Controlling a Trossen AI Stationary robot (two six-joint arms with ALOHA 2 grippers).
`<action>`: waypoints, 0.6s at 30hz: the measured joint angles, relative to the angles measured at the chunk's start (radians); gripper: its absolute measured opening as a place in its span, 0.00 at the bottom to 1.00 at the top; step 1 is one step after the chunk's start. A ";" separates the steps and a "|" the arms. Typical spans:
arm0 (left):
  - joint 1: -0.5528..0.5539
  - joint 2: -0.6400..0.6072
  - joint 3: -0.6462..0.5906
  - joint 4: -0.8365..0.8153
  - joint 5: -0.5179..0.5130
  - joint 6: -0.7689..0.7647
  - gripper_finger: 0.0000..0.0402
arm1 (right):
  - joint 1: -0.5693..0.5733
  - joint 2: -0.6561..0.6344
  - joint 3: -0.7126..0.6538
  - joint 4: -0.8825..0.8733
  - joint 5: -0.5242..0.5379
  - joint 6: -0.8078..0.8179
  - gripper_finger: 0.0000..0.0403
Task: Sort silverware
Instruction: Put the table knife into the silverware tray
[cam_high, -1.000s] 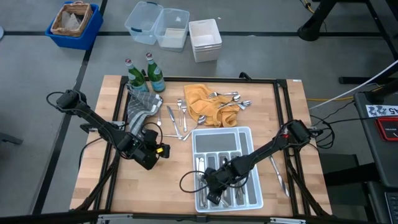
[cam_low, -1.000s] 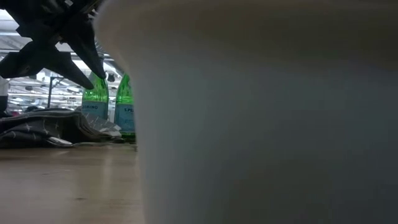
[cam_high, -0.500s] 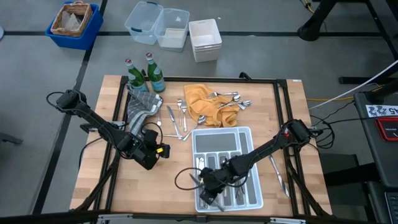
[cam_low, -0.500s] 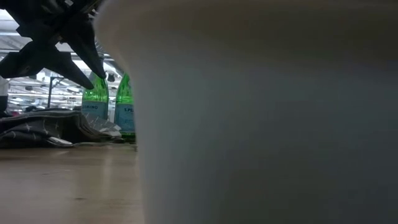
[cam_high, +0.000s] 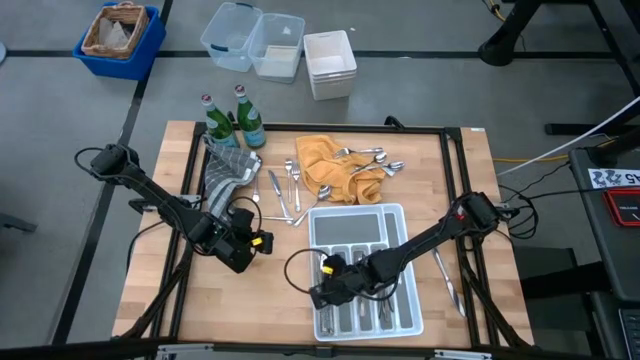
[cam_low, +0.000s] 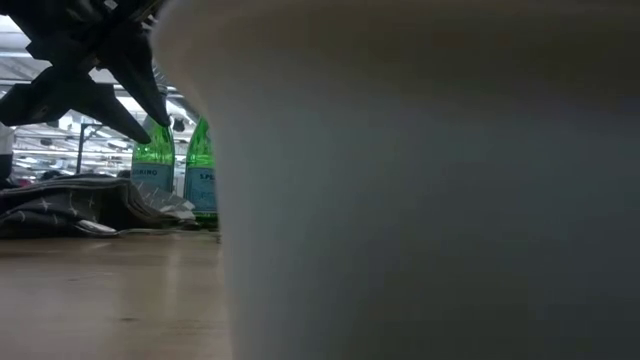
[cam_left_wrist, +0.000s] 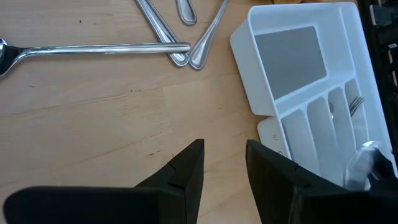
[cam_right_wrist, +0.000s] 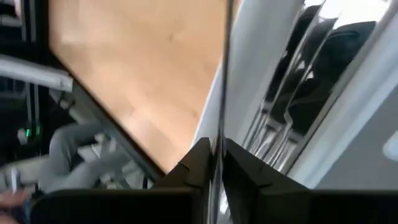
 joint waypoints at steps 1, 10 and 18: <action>0.000 0.000 0.000 -0.001 0.000 0.000 0.27 | -0.001 0.006 0.000 0.001 0.014 0.008 0.09; -0.001 0.000 0.000 0.001 0.000 0.027 0.27 | -0.006 0.023 -0.001 -0.003 0.058 0.018 0.12; -0.001 0.000 0.000 0.001 0.000 0.026 0.27 | -0.005 0.023 -0.001 -0.026 0.041 0.014 0.27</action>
